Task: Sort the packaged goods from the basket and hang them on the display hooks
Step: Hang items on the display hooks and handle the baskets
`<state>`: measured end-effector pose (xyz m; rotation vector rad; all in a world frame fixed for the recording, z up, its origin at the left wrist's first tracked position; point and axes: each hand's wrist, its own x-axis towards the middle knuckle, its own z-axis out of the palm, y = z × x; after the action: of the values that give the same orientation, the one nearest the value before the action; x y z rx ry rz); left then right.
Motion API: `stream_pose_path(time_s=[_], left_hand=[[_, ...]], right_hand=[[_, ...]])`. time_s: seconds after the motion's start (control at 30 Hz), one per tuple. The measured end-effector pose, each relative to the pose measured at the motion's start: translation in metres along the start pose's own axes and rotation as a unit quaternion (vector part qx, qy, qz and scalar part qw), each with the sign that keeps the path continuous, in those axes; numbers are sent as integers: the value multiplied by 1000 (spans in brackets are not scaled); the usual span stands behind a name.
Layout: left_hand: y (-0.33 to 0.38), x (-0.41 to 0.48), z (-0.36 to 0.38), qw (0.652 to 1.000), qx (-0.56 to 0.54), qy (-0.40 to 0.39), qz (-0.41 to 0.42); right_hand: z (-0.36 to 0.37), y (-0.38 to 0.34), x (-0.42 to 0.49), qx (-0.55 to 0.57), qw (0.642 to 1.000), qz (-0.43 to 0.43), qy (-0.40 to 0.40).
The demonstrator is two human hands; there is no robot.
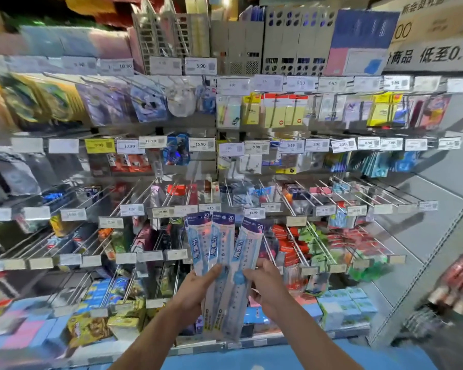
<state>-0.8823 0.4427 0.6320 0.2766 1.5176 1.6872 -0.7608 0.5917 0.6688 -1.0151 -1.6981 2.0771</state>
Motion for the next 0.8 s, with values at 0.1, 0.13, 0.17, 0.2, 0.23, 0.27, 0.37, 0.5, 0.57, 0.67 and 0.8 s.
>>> stream_pose_path(time_s=[0.1, 0.13, 0.17, 0.2, 0.23, 0.27, 0.37, 0.5, 0.57, 0.67, 0.8], left_hand=[[-8, 50, -34, 999, 0, 38, 11], [-12, 67, -46, 999, 5, 38, 15], [-15, 82, -57, 999, -1, 36, 20], [-17, 94, -64, 999, -10, 28, 21], [-20, 103, -70, 1000, -15, 11, 16], [-17, 106, -69, 1000, -18, 12, 3], [-24, 133, -80, 999, -42, -6, -23], [-32, 178, -89, 999, -15, -22, 25], [-37, 202, -93, 997, 2, -42, 67], [-49, 234, -94, 991, -6, -56, 121], [-73, 278, -99, 969, -42, -83, 231]], right_hand=[[3, 1, 39, -33, 999, 1, 10], [3, 3, 53, -45, 999, 0, 13], [4, 5, 64, -55, 998, 2, 19], [3, 9, 76, -64, 998, 9, 21], [3, 12, 86, -74, 997, 19, 21], [4, 17, 96, -80, 996, 29, 22], [7, 30, 127, -118, 992, 33, 13], [12, 56, 187, -136, 990, -33, 1], [13, 81, 231, -155, 983, -96, 0], [11, 122, 296, -134, 975, -175, -3], [9, 162, 358, -74, 967, -245, -3]])
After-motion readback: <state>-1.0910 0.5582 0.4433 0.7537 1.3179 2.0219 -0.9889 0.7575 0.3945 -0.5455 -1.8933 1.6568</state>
